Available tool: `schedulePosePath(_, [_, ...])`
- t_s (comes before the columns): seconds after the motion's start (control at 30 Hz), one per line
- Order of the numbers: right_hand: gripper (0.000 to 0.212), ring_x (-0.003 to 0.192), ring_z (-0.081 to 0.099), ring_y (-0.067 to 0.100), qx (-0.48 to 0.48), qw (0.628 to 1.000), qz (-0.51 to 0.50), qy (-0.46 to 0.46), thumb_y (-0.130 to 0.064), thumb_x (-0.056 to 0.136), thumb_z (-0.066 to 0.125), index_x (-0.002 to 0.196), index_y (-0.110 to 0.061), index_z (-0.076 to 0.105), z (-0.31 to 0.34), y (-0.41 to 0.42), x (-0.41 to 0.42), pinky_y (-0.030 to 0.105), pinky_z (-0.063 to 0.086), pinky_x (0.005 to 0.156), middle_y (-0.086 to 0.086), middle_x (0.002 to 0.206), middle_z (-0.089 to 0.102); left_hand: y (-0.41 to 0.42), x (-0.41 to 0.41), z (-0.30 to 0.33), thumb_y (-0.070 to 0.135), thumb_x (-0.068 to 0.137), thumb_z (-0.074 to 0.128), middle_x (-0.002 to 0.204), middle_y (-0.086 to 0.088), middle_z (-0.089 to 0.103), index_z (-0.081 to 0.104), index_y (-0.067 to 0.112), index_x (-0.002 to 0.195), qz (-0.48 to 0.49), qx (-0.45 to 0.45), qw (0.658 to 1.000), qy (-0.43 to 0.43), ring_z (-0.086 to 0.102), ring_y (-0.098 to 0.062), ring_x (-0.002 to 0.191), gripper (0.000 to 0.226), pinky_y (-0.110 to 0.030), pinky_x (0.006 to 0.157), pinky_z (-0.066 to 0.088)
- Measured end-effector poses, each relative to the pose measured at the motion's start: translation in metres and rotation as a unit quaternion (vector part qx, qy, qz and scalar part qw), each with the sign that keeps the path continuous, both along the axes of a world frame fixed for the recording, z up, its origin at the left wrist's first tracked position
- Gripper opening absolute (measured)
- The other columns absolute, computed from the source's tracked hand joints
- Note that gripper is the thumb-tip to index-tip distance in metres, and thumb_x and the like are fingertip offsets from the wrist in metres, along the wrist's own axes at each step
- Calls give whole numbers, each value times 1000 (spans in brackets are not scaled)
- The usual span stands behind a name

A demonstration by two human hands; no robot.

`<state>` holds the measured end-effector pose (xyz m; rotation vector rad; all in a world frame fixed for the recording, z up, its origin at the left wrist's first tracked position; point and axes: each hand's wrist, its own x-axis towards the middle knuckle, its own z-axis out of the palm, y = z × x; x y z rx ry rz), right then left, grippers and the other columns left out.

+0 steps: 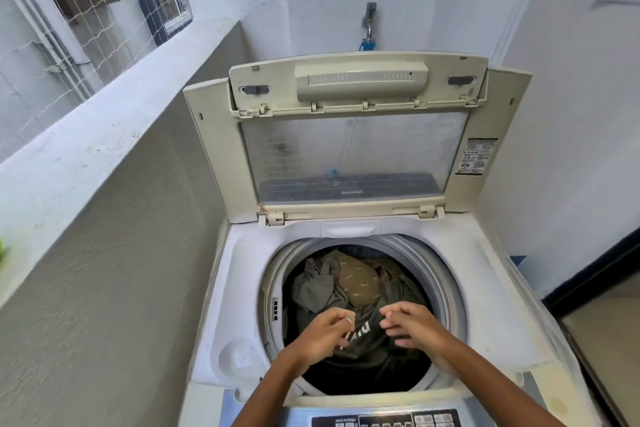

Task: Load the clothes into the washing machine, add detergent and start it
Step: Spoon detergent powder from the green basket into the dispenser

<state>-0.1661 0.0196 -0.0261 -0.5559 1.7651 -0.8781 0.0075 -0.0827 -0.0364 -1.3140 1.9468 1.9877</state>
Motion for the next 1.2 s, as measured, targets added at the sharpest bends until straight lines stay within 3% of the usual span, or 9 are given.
schedulePosePath(0.1, [28,99,62,27,-39,987,-98,-119,-21,96,51,120,-6,54,3,-27,-7,33,51,80,15,113,63,-16,-13,6,38,96,47,125,3,57,49,27,128,47,15,999,8,59,-8,91,33,-17,68,42])
schedulePosePath(0.23, [32,114,53,38,-93,941,-221,-237,-22,93,56,121,-10,48,5,-74,-20,43,44,94,21,131,48,-44,-32,12,47,92,52,130,6,54,43,27,133,131,44,990,38,59,-10,107,46,-24,78,47])
schedulePosePath(0.33, [55,128,44,37,-109,906,-278,-299,-29,91,57,140,-13,37,5,-105,-25,42,41,96,20,145,36,-65,-48,9,50,91,53,136,2,49,39,22,138,201,95,972,72,54,-17,118,56,-34,94,45])
schedulePosePath(0.5, [73,136,35,31,-127,878,-317,-336,-40,88,56,147,-12,24,4,-139,-36,44,31,111,17,151,29,-94,-77,8,52,89,53,150,-6,35,34,21,145,325,200,911,158,43,-25,131,67,-38,100,41])
schedulePosePath(0.63, [86,134,39,29,-143,867,-322,-353,-51,71,72,139,-12,36,1,-154,-44,45,28,114,14,142,41,-104,-93,9,51,90,50,154,-10,28,28,17,148,365,250,874,199,34,-27,138,70,-44,110,33])
schedulePosePath(0.8, [61,122,46,24,-128,866,-321,-360,-51,81,60,127,-14,44,-11,-157,-50,38,32,111,12,134,48,-109,-101,6,50,87,56,149,-9,37,38,16,141,399,278,848,209,45,-23,130,66,-44,105,41])
schedulePosePath(1.0, [39,116,46,22,-95,884,-312,-334,-50,82,61,101,-18,55,-14,-157,-48,34,38,95,6,126,51,-110,-97,3,55,87,54,133,-2,55,52,22,123,377,236,880,165,59,-15,110,49,-35,90,48])
schedulePosePath(1.07, [38,113,49,21,-90,888,-312,-325,-50,82,61,99,-16,56,-15,-158,-47,32,41,88,6,124,53,-111,-97,5,56,88,53,122,0,60,55,24,113,374,203,894,143,63,-14,104,41,-35,89,49])
schedulePosePath(1.2, [45,109,52,23,-86,889,-311,-324,-47,85,58,111,-10,52,-13,-160,-47,34,41,92,12,122,53,-113,-96,10,54,89,51,107,3,63,54,22,108,369,186,903,119,66,-12,96,37,-40,98,45])
